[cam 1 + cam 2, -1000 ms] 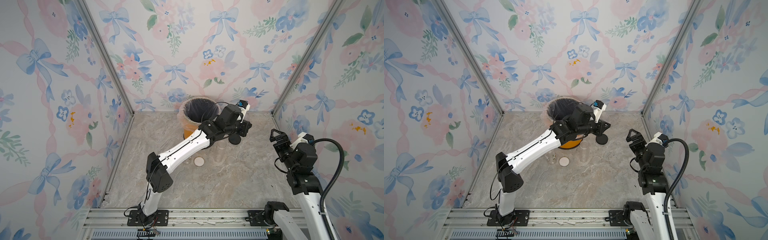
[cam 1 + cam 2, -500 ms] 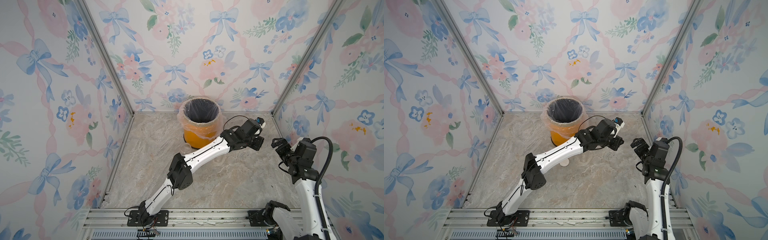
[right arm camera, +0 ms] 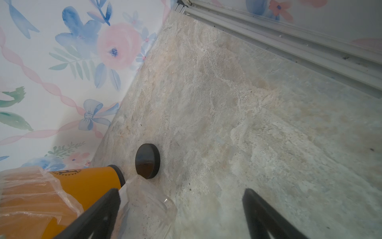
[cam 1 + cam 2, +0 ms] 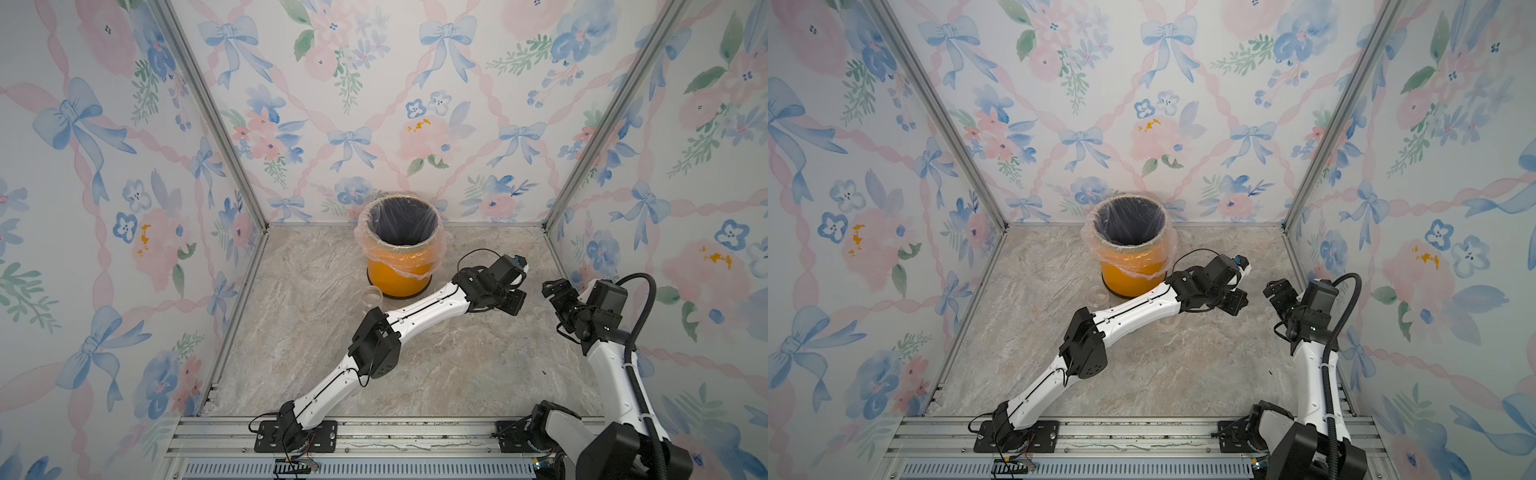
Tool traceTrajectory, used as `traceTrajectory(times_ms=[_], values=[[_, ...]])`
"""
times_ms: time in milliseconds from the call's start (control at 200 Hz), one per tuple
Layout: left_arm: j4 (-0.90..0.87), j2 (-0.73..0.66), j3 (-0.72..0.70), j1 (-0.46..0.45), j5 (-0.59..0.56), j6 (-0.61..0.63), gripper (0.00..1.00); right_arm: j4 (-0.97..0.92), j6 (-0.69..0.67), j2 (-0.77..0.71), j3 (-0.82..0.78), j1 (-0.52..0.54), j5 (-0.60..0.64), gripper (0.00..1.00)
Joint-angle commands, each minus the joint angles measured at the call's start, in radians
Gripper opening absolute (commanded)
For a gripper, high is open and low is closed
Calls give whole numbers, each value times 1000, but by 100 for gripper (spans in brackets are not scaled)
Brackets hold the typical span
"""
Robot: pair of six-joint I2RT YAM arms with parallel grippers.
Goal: Empty the moldy dried flower tea in the jars
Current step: Place the jar at the center of the board.
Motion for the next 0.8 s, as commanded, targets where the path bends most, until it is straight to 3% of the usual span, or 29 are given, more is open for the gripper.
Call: traceTrajectory(times_ms=[0,415,665,795], values=[[-6,33,18,3,41,-17,9,32,-2,29,-21,0,-25,95],[-7,66,-9,40,105,-48,25,74,33,89,-71,96,-60,93],[-7,67,-6,48,100,-52,29,89,54,105,-101,131,-80,92],[-7,53,20,49,85,-51,39,94,59,108,-124,138,-62,92]])
